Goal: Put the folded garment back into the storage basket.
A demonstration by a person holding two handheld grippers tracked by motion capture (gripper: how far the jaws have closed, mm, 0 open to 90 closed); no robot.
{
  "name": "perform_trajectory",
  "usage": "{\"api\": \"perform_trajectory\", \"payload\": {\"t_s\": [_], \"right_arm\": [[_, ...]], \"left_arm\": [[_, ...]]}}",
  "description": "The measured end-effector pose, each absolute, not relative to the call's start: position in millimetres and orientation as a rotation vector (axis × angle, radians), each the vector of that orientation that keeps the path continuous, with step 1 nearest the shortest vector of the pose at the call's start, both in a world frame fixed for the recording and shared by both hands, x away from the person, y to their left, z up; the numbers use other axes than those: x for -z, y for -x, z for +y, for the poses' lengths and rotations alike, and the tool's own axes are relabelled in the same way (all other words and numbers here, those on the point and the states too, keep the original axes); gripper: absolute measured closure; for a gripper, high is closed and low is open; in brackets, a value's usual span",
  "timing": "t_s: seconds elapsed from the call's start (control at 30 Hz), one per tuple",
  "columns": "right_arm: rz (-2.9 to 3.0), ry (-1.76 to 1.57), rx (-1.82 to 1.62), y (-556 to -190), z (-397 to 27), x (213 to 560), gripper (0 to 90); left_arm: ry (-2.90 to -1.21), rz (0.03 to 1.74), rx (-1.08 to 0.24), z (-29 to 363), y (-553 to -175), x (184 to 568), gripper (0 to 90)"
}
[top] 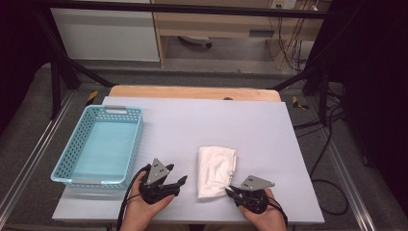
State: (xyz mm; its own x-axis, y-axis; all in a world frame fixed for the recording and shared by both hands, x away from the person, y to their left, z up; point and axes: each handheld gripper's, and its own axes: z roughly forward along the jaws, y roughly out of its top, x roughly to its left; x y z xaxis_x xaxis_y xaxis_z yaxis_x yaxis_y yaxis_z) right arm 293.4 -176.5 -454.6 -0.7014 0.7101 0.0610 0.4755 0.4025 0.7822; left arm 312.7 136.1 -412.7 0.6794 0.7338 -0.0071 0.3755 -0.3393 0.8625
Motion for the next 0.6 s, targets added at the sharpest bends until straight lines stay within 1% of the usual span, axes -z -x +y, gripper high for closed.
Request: {"api": "perform_trajectory", "payload": {"t_s": [0.1,0.27,0.33,0.4,0.5,0.6], "right_arm": [[2.386,-1.043,-1.177,-289.7,-181.2,452.4,80.9],[2.413,-1.055,-1.132,-291.6,-178.1,457.7,80.7],[2.414,-1.043,-1.124,-291.6,-178.1,457.6,80.7],[2.409,-1.041,-1.13,-291.4,-178.1,458.2,80.6],[2.41,-1.03,-1.126,-291.3,-177.9,458.4,80.5],[2.416,-1.012,-1.111,-290.7,-177.1,458.0,80.5]], "left_arm": [[-1.957,0.834,-0.52,128.2,-318.3,407.0,35.3],[-1.984,0.82,-0.555,109.6,-340.3,400.3,26.1],[-1.967,0.834,-0.562,101.2,-354.6,399.7,24.3],[-1.954,0.854,-0.537,95.5,-367.6,399.5,22.4],[-1.953,0.896,-0.493,87.3,-388.7,400.2,22.0],[-1.989,0.906,-0.499,79.0,-404.2,402.8,22.5]]}}
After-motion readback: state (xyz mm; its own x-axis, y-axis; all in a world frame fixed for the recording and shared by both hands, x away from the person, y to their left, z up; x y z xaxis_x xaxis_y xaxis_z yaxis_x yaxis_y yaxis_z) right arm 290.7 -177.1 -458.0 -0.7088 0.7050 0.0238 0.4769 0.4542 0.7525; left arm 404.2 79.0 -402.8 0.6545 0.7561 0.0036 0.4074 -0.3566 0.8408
